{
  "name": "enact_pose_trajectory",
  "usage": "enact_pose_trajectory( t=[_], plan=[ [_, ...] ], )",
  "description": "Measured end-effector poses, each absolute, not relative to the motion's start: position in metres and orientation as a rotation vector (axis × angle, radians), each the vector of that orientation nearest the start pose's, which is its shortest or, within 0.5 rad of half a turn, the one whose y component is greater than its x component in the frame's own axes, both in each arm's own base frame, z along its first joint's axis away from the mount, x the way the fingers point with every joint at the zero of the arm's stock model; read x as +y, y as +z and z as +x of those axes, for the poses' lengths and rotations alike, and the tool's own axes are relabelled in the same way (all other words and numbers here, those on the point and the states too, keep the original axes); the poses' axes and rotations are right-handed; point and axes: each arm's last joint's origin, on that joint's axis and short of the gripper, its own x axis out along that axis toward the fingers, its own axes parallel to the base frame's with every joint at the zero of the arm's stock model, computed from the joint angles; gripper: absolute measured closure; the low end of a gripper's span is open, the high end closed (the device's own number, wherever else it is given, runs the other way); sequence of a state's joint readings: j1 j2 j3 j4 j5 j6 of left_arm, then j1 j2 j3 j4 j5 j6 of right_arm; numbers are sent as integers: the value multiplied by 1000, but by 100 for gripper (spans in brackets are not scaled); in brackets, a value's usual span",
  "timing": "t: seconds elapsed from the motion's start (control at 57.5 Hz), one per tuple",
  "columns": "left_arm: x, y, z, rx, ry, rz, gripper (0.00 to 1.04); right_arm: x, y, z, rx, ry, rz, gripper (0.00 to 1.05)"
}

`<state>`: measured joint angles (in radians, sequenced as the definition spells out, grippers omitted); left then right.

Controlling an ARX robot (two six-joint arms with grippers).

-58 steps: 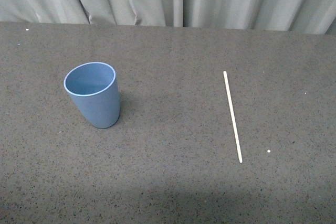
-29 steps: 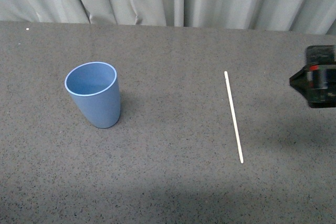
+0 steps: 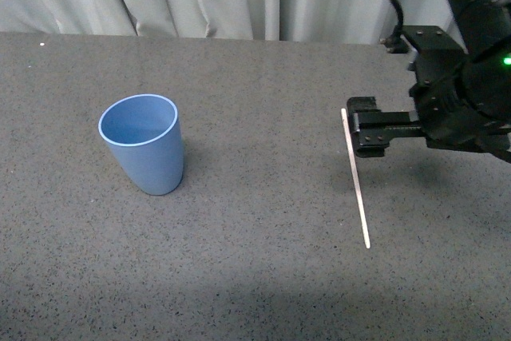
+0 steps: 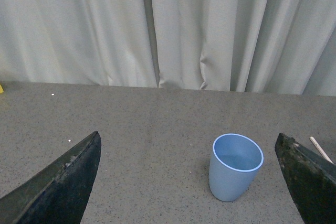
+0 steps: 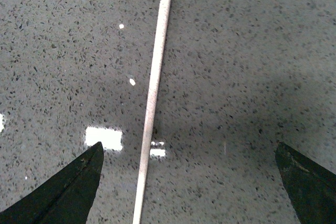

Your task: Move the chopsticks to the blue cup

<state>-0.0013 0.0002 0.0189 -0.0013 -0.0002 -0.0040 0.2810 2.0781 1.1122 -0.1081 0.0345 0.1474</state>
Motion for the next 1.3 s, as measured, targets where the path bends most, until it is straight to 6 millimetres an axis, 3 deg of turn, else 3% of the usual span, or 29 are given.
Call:
enact_pose_trajectory(
  t=[0.226, 0.313, 0.365, 0.539, 0.852, 0.991, 1.13, 1.304],
  plan=[
    [0, 170, 97, -17, -1, -4, 7, 126, 62, 395, 1121, 115, -71, 10],
    [0, 170, 97, -17, -1, -4, 7, 129, 57, 399, 1142, 112, -70, 20],
    [0, 170, 97, -17, -1, -4, 7, 131, 52, 401, 1161, 109, -70, 33],
    [0, 170, 97, -17, -1, -4, 7, 133, 46, 404, 1203, 92, -63, 60],
    [0, 170, 97, -17, -1, -4, 7, 135, 46, 408, 1225, 77, -42, 104],
    [0, 170, 97, -17, -1, -4, 7, 133, 49, 408, 1207, 86, -14, 104],
    [0, 170, 97, -17, -1, -4, 7, 132, 63, 404, 1077, 124, 23, 104],
    [0, 170, 97, -17, -1, -4, 7, 143, 124, 393, 750, 285, 69, 104]
  ],
)
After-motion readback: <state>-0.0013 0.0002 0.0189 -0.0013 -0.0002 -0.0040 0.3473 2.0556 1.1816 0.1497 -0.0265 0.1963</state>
